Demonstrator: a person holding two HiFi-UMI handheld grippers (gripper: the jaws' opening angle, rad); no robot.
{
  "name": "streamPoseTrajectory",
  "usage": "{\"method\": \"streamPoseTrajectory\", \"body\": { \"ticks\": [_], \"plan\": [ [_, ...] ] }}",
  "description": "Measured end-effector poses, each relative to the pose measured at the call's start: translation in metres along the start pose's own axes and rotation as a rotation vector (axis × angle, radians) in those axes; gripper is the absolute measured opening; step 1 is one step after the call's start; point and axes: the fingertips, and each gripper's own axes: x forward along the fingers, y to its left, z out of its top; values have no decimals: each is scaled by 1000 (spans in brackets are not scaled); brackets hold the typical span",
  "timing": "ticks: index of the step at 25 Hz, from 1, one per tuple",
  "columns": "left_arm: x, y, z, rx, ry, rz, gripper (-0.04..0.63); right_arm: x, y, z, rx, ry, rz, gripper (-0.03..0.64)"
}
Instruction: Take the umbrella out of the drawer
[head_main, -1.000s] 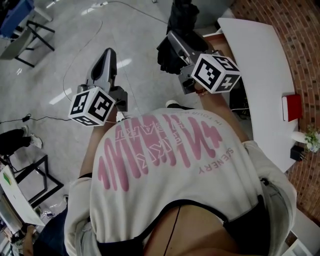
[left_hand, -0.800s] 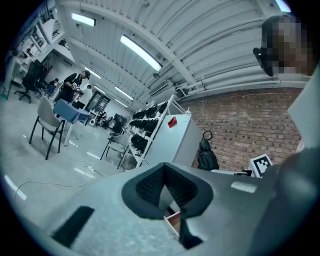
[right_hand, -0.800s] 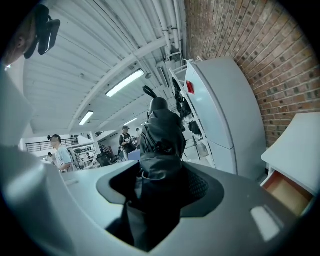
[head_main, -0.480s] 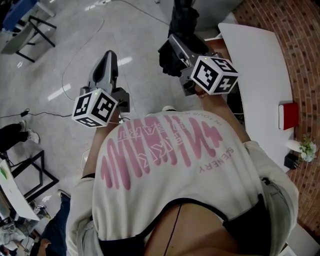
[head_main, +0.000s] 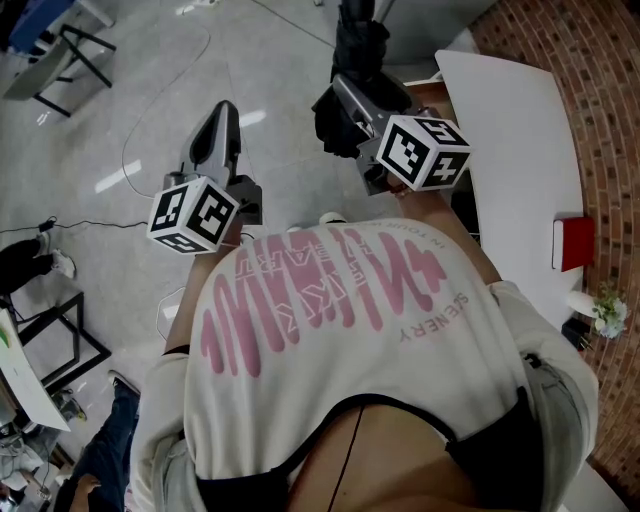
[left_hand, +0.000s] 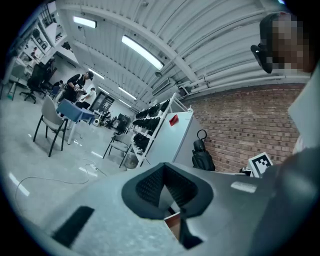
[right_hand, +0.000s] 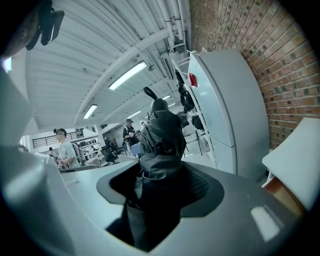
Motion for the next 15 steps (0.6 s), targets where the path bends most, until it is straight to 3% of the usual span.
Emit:
{"method": "streamPoseTrajectory", "body": {
  "ticks": [15],
  "plan": [
    [7, -5, -20, -10, 28, 40, 0, 1, -22, -15, 14, 58, 19, 265]
  ]
}}
